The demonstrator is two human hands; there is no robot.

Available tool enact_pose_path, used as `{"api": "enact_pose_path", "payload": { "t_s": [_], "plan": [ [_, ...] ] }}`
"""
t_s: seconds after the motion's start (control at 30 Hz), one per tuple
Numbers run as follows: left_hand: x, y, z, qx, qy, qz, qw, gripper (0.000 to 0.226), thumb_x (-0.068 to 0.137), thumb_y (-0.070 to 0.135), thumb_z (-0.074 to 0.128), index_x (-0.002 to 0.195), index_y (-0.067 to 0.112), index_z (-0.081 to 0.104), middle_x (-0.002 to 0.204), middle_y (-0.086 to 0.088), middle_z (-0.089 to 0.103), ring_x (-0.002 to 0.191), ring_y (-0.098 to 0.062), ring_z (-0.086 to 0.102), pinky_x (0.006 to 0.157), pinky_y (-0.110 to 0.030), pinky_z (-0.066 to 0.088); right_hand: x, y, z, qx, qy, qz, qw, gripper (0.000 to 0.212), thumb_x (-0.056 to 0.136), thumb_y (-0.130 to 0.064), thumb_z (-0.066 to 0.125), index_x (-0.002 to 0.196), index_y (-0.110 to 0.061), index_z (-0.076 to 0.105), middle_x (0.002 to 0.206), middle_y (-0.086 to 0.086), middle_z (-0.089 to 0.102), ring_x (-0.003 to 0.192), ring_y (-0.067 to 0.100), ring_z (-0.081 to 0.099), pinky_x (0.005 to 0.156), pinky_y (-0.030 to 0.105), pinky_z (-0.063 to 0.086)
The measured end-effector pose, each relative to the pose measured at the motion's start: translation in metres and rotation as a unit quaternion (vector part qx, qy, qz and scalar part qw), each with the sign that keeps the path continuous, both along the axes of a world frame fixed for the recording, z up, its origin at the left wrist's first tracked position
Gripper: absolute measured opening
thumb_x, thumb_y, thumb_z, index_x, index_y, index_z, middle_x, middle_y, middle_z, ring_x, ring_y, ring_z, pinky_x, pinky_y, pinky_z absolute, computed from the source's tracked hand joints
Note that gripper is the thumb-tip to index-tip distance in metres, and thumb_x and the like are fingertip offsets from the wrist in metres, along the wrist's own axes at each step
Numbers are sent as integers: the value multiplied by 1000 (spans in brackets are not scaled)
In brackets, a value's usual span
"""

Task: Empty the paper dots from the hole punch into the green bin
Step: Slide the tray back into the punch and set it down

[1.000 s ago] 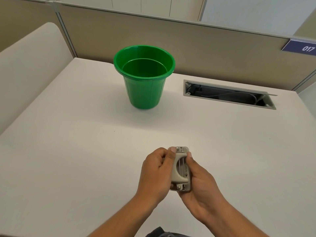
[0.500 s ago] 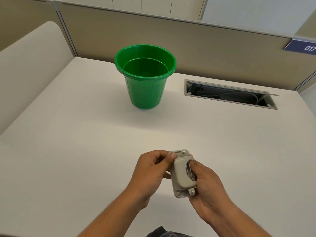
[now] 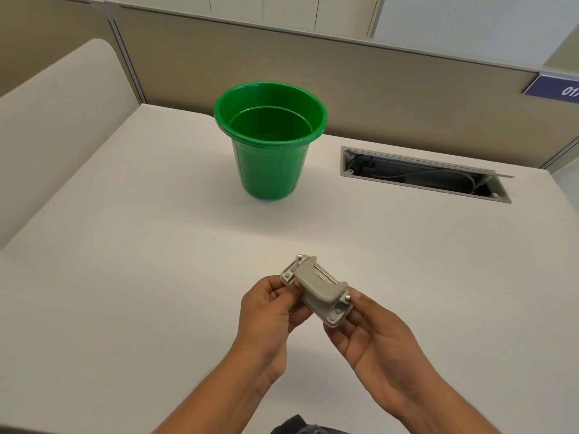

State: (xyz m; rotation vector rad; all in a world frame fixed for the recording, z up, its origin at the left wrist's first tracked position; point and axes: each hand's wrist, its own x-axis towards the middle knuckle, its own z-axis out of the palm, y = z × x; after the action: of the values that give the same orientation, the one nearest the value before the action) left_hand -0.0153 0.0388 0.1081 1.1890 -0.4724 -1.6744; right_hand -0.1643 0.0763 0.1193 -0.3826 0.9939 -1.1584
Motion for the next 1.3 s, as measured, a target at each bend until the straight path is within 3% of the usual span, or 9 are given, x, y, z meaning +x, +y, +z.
{"api": "enact_pose_path", "payload": {
  "t_s": [0.2,0.37,0.6,0.73,0.83,0.9,1.0,1.13,1.3],
  "plan": [
    [-2,2,1,4,43,56,997,8,89,5,64,92,6,71,92,-12,80,85,-23,77,63,-24,60,-5,-1,6,-67,70,65,993,43,80,-8,72,124,-10,68,127,14,70,116,24,67,89,30,57],
    [-7,6,1,-7,33,67,997,10,89,2,64,93,8,70,92,-10,80,88,-24,77,65,-24,60,-2,-2,7,-83,204,45,975,46,79,15,68,105,-21,76,106,13,79,100,22,74,81,29,61],
    [-10,14,-5,16,12,90,996,15,90,-4,61,89,6,72,88,-14,79,80,-22,77,64,-26,60,0,1,6,-89,273,50,957,41,74,8,71,99,-24,76,90,11,81,89,25,77,74,27,59],
    [-4,12,-4,-37,9,40,998,24,95,3,56,102,13,76,99,-9,79,90,-22,76,69,-25,59,-5,2,10,-89,297,106,945,47,71,-5,78,114,-23,70,95,10,81,92,25,76,78,30,60],
    [6,6,0,-92,-26,-44,994,27,97,6,54,106,18,76,101,-7,79,92,-22,75,71,-25,58,-14,-3,17,-100,238,149,955,53,73,-19,81,124,-20,66,115,11,75,106,25,70,84,30,58],
    [12,2,4,-111,-58,-108,986,27,97,10,55,105,21,77,101,-5,79,91,-21,75,72,-25,58,-20,-12,23,-72,165,142,973,43,84,-28,73,125,-15,66,119,16,73,101,29,69,79,30,58],
    [18,-4,10,-121,-62,-205,969,22,95,16,58,103,19,78,96,-4,80,84,-15,72,70,-24,56,-23,-25,26,-50,149,147,977,42,90,-38,59,118,-9,71,107,15,74,87,23,66,73,28,58],
    [21,-9,14,-107,-114,-275,949,17,91,23,64,94,16,80,81,0,79,70,-8,69,54,-18,50,-22,-33,25,-33,184,176,966,43,75,-42,71,103,-10,78,93,8,76,80,16,68,68,24,57],
    [23,-14,10,-87,-137,-279,946,11,86,17,70,87,14,81,78,1,79,68,-7,70,54,-18,51,-26,-31,20,-22,207,188,960,40,73,-42,76,94,-8,80,86,9,79,75,15,71,68,25,58]
  ]
}}
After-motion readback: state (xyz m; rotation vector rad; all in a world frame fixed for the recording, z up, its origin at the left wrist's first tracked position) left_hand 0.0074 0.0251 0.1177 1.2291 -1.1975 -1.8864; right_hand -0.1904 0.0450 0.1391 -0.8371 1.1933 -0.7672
